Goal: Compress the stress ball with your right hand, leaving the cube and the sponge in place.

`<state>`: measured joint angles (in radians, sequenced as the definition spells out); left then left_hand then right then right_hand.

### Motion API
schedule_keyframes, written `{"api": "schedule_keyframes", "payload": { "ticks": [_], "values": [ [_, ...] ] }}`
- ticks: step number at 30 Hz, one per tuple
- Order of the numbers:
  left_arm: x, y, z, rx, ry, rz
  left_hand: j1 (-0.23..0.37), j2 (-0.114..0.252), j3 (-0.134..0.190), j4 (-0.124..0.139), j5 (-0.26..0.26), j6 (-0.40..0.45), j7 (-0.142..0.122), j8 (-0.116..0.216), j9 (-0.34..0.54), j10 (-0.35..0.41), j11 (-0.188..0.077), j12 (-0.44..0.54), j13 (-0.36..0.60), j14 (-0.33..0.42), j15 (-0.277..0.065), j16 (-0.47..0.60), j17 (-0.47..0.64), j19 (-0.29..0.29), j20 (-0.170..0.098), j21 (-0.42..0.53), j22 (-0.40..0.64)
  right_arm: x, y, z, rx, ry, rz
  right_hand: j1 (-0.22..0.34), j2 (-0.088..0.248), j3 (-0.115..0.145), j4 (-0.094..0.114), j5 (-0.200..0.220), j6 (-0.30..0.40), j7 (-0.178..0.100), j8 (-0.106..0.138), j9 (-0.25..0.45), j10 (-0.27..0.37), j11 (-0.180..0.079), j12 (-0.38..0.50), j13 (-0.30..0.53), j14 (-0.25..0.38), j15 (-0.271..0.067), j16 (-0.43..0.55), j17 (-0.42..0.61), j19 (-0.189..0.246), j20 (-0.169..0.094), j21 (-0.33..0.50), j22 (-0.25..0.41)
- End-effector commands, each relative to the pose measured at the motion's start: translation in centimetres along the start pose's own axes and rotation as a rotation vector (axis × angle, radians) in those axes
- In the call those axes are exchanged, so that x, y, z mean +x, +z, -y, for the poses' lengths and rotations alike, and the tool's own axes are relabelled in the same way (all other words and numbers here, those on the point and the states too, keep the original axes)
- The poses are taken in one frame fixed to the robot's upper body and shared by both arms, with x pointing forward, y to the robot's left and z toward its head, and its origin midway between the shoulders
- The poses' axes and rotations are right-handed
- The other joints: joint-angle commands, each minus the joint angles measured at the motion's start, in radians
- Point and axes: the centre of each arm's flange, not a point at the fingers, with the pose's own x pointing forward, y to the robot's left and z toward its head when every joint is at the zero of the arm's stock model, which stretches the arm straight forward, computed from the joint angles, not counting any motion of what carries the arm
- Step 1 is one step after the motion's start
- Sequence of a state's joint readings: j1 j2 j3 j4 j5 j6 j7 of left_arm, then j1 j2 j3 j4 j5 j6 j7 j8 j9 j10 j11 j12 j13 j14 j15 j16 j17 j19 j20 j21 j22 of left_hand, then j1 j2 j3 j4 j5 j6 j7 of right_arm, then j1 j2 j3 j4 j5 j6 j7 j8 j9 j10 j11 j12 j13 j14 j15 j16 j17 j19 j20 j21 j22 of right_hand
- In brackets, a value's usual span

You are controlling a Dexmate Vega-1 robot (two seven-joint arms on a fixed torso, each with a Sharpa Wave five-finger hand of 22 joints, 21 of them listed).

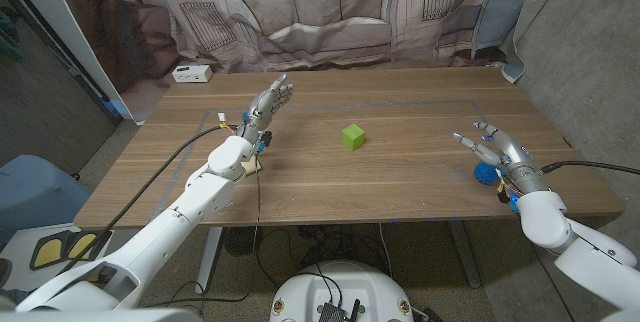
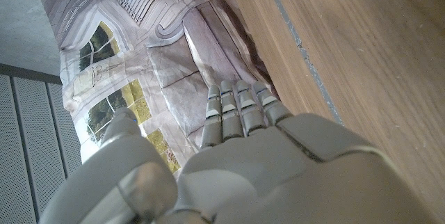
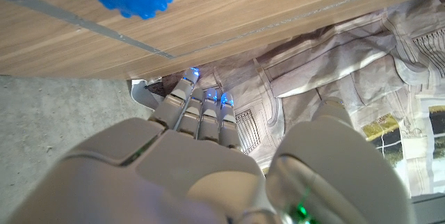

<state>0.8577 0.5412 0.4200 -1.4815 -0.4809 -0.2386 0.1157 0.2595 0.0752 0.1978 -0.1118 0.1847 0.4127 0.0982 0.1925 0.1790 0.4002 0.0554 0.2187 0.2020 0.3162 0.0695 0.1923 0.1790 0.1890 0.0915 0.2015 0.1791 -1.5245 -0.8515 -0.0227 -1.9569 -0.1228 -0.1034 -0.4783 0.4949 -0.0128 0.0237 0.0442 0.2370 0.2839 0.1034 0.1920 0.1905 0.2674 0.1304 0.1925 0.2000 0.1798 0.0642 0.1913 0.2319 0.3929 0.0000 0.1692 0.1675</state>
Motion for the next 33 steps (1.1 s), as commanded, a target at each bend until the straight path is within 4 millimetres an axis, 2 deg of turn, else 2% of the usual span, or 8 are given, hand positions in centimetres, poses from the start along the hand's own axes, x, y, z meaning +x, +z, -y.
{"api": "schedule_keyframes", "payload": {
  "ticks": [1, 15, 23, 33],
  "values": [
    [-0.5, 0.5, -0.3, 0.014, -0.015, 0.002, 0.005, 0.009, 0.007, -0.001, -0.001, 0.005, 0.003, 0.000, 0.005, 0.000, 0.003, -0.002, 0.004, 0.007, -0.002, -0.002, 0.002, 0.003, -0.002, -0.001, 0.001, 1.9, 1.8, -1.2, 0.110, -0.021, 0.069, -0.001, 0.004, -0.001, 0.000, 0.005, -0.005, 0.000, 0.000, 0.002, -0.001, 0.003, -0.002, 0.000, -0.002, 0.000, -0.003, 0.003, -0.005, 0.001, 0.008, 0.001],
    [-0.9, -0.1, -0.4, -0.016, -0.041, -0.006, 0.006, 0.008, 0.008, -0.003, -0.001, -0.010, -0.002, -0.006, 0.005, -0.009, 0.007, -0.006, 0.004, -0.007, -0.002, -0.006, 0.002, 0.005, -0.005, -0.001, 0.001, 4.0, 3.2, -3.5, 0.311, -0.015, 0.117, -0.001, 0.006, 0.000, -0.001, 0.007, -0.007, 0.001, 0.000, 0.002, -0.003, 0.004, -0.001, 0.000, -0.005, 0.000, -0.001, 0.000, -0.007, 0.001, 0.011, 0.001],
    [-1.0, -0.5, 0.5, -0.072, -0.075, 0.033, 0.006, 0.007, 0.008, -0.003, -0.001, -0.016, -0.002, -0.007, 0.005, -0.012, 0.009, -0.007, 0.004, -0.007, 0.000, -0.006, 0.002, 0.004, -0.004, -0.002, 0.001, 4.4, 4.4, -4.6, 0.371, -0.010, 0.144, -0.002, 0.006, 0.000, -0.002, 0.007, -0.008, 0.005, 0.001, 0.002, -0.004, 0.006, 0.000, 0.000, -0.003, 0.002, 0.001, -0.001, -0.006, 0.002, 0.013, 0.001],
    [-1.7, -0.5, 0.1, -0.134, -0.063, 0.059, 0.006, 0.006, 0.008, -0.004, -0.002, -0.018, -0.002, -0.006, 0.005, -0.015, 0.008, -0.007, 0.004, -0.020, -0.005, -0.010, 0.002, 0.001, -0.004, -0.003, 0.001, 4.7, 6.0, -6.0, 0.501, 0.018, 0.189, -0.006, 0.006, -0.002, -0.002, 0.007, 0.014, 0.003, 0.010, 0.002, 0.000, 0.005, 0.004, 0.000, -0.004, 0.002, 0.003, -0.003, -0.007, 0.005, 0.014, 0.001]
  ]
}}
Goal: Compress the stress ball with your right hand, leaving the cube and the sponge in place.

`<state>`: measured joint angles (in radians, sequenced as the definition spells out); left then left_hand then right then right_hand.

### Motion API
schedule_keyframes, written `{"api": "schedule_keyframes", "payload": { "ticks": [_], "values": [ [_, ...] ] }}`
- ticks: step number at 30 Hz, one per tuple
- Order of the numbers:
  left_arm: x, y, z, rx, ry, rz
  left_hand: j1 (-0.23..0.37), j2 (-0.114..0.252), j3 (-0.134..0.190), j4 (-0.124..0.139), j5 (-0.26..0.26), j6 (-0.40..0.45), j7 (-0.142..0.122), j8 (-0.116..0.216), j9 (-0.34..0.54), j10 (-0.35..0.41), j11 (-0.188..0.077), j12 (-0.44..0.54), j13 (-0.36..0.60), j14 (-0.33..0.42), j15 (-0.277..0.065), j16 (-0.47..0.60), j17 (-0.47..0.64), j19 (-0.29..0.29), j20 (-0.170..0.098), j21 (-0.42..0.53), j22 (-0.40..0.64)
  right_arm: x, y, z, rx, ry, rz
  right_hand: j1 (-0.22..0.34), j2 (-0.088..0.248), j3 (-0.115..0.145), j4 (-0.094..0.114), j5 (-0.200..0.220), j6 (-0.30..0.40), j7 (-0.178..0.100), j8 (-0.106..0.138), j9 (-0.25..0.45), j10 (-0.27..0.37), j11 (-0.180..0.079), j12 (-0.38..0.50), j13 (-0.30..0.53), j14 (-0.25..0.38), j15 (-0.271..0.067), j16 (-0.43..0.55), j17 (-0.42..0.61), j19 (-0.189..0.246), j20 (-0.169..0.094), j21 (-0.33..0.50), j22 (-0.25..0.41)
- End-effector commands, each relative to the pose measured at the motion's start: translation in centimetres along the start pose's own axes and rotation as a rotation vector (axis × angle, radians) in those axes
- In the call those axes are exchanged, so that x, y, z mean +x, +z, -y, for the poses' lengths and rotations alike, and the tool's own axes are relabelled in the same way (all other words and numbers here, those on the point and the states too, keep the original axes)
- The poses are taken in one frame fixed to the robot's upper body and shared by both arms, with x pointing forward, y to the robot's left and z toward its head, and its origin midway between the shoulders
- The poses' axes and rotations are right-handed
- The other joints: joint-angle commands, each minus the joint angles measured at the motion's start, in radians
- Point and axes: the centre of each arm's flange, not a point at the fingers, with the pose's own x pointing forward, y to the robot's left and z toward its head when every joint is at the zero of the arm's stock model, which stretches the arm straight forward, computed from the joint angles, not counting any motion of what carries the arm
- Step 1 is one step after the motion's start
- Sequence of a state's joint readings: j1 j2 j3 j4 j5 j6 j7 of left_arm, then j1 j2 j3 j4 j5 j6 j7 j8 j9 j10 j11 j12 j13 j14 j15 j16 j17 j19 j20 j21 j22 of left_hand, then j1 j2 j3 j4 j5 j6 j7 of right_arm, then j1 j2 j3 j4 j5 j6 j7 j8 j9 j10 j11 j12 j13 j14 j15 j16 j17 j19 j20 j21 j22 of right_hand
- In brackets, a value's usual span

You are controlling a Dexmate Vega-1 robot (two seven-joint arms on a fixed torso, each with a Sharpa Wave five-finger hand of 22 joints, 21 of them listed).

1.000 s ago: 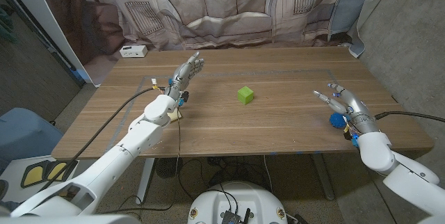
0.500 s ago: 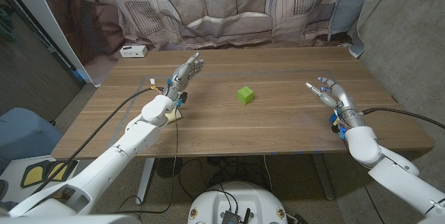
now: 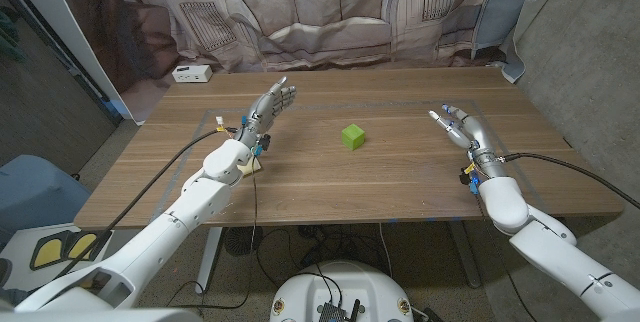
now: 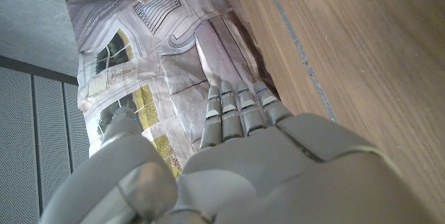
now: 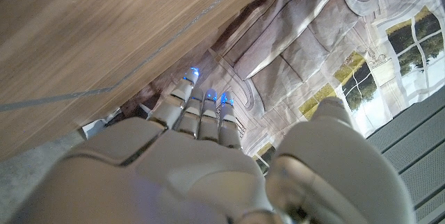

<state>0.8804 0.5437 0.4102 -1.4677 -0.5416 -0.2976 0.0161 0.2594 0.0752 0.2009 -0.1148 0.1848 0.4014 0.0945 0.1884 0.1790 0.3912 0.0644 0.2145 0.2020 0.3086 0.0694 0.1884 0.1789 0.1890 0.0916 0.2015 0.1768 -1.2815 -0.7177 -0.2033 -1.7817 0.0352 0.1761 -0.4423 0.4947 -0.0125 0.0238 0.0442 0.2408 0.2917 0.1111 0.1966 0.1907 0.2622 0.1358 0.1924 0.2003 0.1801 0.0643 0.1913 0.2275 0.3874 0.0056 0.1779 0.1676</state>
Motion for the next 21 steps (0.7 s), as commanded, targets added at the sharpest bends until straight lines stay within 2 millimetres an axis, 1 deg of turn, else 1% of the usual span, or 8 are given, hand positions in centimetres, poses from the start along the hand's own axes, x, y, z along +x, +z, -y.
{"api": "schedule_keyframes", "payload": {
  "ticks": [1, 7, 10, 11, 14, 16, 19, 21],
  "values": [
    [-0.9, -0.1, 0.0, -0.072, 0.005, 0.038, 0.006, 0.007, 0.005, -0.001, -0.002, -0.007, 0.002, -0.001, 0.005, -0.006, -0.002, -0.003, 0.004, -0.016, -0.007, -0.007, 0.002, 0.001, -0.004, -0.003, 0.003, 0.8, 1.2, -2.2, 0.146, 0.020, 0.052, -0.007, 0.006, -0.002, -0.001, 0.004, 0.006, -0.006, 0.005, 0.002, 0.006, 0.000, 0.004, -0.001, -0.004, 0.002, 0.003, 0.001, -0.002, 0.000, 0.006, 0.001],
    [-1.1, 0.1, 0.5, -0.043, 0.004, 0.015, 0.006, 0.007, 0.006, -0.001, -0.002, -0.009, 0.001, -0.001, 0.005, -0.018, -0.005, -0.007, 0.004, -0.028, -0.008, -0.009, 0.002, -0.003, -0.010, -0.004, 0.003, 2.0, 0.8, -2.6, 0.244, 0.030, 0.076, -0.016, 0.003, -0.007, 0.001, 0.003, -0.005, -0.020, 0.000, 0.002, -0.003, -0.001, 0.001, -0.001, -0.014, 0.000, 0.001, 0.000, -0.016, -0.004, 0.003, 0.001],
    [-1.3, 0.0, 0.6, 0.007, 0.004, -0.002, 0.006, 0.007, 0.006, -0.002, -0.002, -0.009, 0.002, -0.001, 0.005, -0.018, -0.003, -0.007, 0.004, -0.028, -0.007, -0.009, 0.002, -0.003, -0.010, -0.004, 0.003, 2.9, 0.4, -2.8, 0.293, 0.041, 0.093, -0.021, 0.002, -0.010, 0.002, 0.003, 0.019, -0.020, 0.009, 0.002, -0.006, -0.001, 0.002, -0.001, -0.024, -0.003, 0.000, -0.001, -0.026, -0.002, 0.002, 0.002],
    [-1.4, 0.0, 0.6, 0.016, 0.010, -0.008, 0.006, 0.007, 0.006, -0.002, -0.002, -0.008, 0.002, -0.001, 0.005, -0.019, -0.003, -0.007, 0.004, -0.027, -0.008, -0.008, 0.002, -0.004, -0.010, -0.004, 0.003, 3.2, 0.3, -2.9, 0.310, 0.041, 0.094, -0.022, 0.001, -0.010, 0.001, 0.003, 0.033, -0.026, 0.014, 0.002, -0.006, -0.002, 0.002, -0.001, -0.025, -0.003, 0.000, -0.002, -0.028, -0.001, 0.002, 0.002],
    [-1.6, -0.1, 0.7, 0.016, 0.019, -0.015, 0.006, 0.006, 0.006, -0.002, -0.002, -0.012, 0.002, -0.002, 0.005, -0.020, -0.001, -0.007, 0.004, -0.027, -0.008, -0.007, 0.002, -0.004, -0.010, -0.004, 0.003, 3.9, 0.2, -3.1, 0.357, 0.054, 0.105, -0.024, 0.001, -0.011, 0.001, 0.003, 0.045, -0.027, 0.018, 0.003, -0.009, -0.002, 0.002, -0.001, -0.030, -0.003, 0.000, -0.003, -0.039, -0.002, 0.001, 0.002],
    [-1.7, -0.1, 0.7, 0.019, 0.024, -0.017, 0.006, 0.006, 0.006, -0.002, -0.002, -0.013, 0.002, -0.002, 0.005, -0.019, 0.001, -0.006, 0.004, -0.025, -0.007, -0.006, 0.002, -0.004, -0.010, -0.004, 0.003, 4.2, 0.1, -3.3, 0.387, 0.057, 0.110, -0.026, 0.001, -0.012, 0.002, 0.003, 0.041, -0.025, 0.016, 0.003, -0.009, -0.003, 0.002, -0.001, -0.030, -0.004, 0.000, -0.004, -0.042, -0.003, 0.000, 0.002],
    [-1.6, -0.2, 0.9, 0.024, 0.019, -0.017, 0.007, 0.006, 0.007, -0.002, -0.002, -0.037, -0.002, -0.010, 0.005, -0.021, 0.002, -0.007, 0.004, -0.026, -0.005, -0.005, 0.002, -0.004, -0.010, -0.004, 0.003, 4.6, 0.0, -3.6, 0.404, 0.077, 0.114, -0.030, -0.001, -0.015, 0.002, 0.002, 0.019, -0.031, 0.006, 0.002, -0.010, -0.003, 0.003, -0.002, -0.032, -0.003, 0.001, -0.005, -0.044, -0.004, 0.002, 0.003],
    [-1.6, -0.1, 0.9, 0.029, 0.013, -0.014, 0.007, 0.006, 0.007, -0.003, -0.002, -0.055, -0.009, -0.014, 0.005, -0.024, 0.001, -0.007, 0.004, -0.026, -0.004, -0.004, 0.002, -0.003, -0.010, -0.004, 0.003, 4.9, 0.0, -3.7, 0.413, 0.092, 0.114, -0.031, -0.001, -0.015, 0.002, 0.002, 0.012, -0.032, 0.003, 0.002, -0.011, -0.004, 0.003, -0.002, -0.034, -0.003, 0.001, -0.005, -0.044, -0.005, 0.003, 0.003]
  ]
}}
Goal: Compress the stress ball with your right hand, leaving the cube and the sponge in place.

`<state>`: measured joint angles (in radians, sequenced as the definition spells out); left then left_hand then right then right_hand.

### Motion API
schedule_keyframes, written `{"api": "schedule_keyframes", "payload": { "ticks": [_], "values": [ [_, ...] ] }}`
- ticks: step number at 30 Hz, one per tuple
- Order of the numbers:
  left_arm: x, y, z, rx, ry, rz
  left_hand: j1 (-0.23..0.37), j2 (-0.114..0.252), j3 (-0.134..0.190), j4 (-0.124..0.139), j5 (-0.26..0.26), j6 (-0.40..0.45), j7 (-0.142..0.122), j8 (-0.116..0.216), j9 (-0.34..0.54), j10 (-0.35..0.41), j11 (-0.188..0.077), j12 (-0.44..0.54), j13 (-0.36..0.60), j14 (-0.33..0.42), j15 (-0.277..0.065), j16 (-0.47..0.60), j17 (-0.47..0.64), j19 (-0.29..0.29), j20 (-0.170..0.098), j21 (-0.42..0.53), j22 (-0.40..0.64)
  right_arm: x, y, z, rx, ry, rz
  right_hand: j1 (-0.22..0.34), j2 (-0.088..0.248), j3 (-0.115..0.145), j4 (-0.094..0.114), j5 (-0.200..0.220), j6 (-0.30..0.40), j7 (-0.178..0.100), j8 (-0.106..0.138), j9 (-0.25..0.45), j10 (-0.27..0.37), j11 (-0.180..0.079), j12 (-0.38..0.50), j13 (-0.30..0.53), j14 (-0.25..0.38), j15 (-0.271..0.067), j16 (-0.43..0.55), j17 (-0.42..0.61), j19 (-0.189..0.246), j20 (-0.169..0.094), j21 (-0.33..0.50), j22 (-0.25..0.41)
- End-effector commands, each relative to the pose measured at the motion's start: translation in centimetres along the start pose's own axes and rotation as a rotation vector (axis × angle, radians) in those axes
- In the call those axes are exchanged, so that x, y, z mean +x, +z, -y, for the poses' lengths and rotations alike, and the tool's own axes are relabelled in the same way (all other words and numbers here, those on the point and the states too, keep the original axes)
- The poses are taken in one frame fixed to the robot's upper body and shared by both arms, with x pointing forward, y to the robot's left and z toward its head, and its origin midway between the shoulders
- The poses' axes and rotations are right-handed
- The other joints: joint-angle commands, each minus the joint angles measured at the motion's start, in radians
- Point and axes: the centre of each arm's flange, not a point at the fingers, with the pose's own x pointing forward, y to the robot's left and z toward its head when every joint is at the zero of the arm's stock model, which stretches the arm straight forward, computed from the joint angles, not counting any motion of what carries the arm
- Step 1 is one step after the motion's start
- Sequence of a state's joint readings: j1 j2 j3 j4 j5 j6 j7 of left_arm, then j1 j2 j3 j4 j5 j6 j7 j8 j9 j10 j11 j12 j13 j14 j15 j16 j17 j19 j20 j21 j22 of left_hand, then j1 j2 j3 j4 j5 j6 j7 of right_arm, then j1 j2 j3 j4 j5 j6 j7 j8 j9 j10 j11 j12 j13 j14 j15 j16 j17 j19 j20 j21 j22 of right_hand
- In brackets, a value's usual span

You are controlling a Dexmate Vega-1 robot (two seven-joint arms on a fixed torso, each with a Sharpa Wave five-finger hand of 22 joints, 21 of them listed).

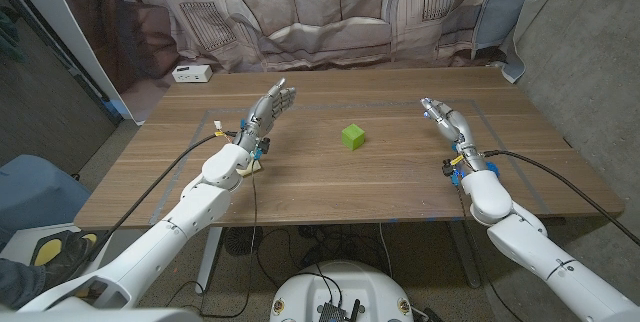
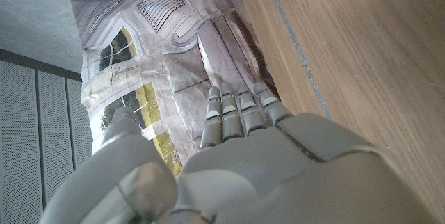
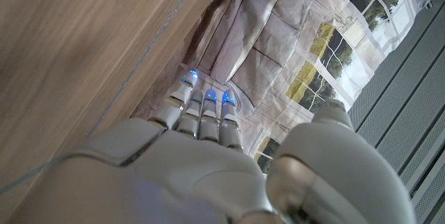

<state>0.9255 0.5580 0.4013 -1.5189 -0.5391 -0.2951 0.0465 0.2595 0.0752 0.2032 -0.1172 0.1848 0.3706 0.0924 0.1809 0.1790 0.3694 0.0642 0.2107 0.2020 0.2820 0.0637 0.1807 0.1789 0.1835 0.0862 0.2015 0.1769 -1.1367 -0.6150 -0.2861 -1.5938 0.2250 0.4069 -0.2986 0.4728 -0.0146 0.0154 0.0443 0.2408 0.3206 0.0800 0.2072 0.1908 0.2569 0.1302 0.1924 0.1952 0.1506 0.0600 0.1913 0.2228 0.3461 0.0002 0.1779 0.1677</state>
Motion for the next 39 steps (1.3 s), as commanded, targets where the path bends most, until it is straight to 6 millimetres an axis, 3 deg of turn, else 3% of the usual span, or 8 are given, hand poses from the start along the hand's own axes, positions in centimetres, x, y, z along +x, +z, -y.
{"api": "schedule_keyframes", "payload": {
  "ticks": [1, 8, 17, 39],
  "values": [
    [-0.4, -0.1, 0.5, 0.035, -0.001, -0.012, 0.008, 0.005, 0.005, -0.001, -0.002, -0.029, -0.007, -0.008, 0.005, -0.003, 0.001, -0.004, 0.004, 0.000, 0.001, 0.004, 0.002, 0.002, -0.005, -0.004, 0.003, 2.1, -0.5, -0.7, 0.134, 0.052, 0.031, -0.008, 0.002, -0.006, 0.001, 0.003, -0.019, -0.002, -0.008, 0.002, -0.007, 0.001, 0.003, 0.003, -0.008, 0.001, 0.000, -0.001, -0.004, 0.000, 0.003, 0.003],
    [-0.5, 0.1, 0.5, 0.042, -0.012, 0.001, 0.008, 0.005, 0.005, -0.002, -0.002, -0.036, -0.009, -0.006, 0.004, -0.011, -0.005, -0.006, 0.004, 0.007, 0.002, 0.007, 0.002, 0.005, -0.003, -0.002, 0.003, 3.1, -0.4, -0.8, 0.177, 0.109, 0.033, -0.012, 0.006, -0.006, 0.001, 0.002, -0.013, -0.016, -0.007, 0.001, -0.033, -0.005, -0.004, 0.003, -0.016, -0.006, 0.001, -0.002, -0.005, -0.005, 0.006, 0.003],
    [-0.2, -0.4, 0.4, 0.030, -0.024, -0.004, 0.009, 0.005, 0.006, -0.003, -0.002, -0.025, -0.004, 0.003, 0.004, -0.012, 0.000, -0.005, 0.003, 0.003, 0.001, 0.006, 0.001, 0.006, -0.007, -0.002, 0.003, 4.7, -1.3, -2.0, 0.305, 0.215, 0.007, -0.018, 0.005, -0.010, 0.001, 0.000, -0.050, 0.011, -0.021, 0.000, -0.027, -0.004, 0.001, 0.003, -0.010, -0.006, 0.006, -0.003, 0.001, -0.005, 0.011, 0.003],
    [-0.9, -0.9, -0.2, 0.020, -0.017, -0.022, 0.010, 0.004, 0.007, -0.004, -0.002, -0.027, 0.002, 0.005, 0.004, -0.025, 0.002, -0.006, 0.003, -0.011, -0.001, 0.003, 0.001, 0.000, -0.013, -0.004, 0.003, 4.6, -2.7, -2.7, 0.380, 0.201, -0.013, -0.025, 0.008, -0.011, 0.002, -0.002, -0.050, 0.015, -0.018, 0.000, -0.025, 0.000, 0.004, 0.002, -0.012, 0.000, 0.008, -0.003, 0.000, -0.002, 0.011, 0.003]
  ]
}}
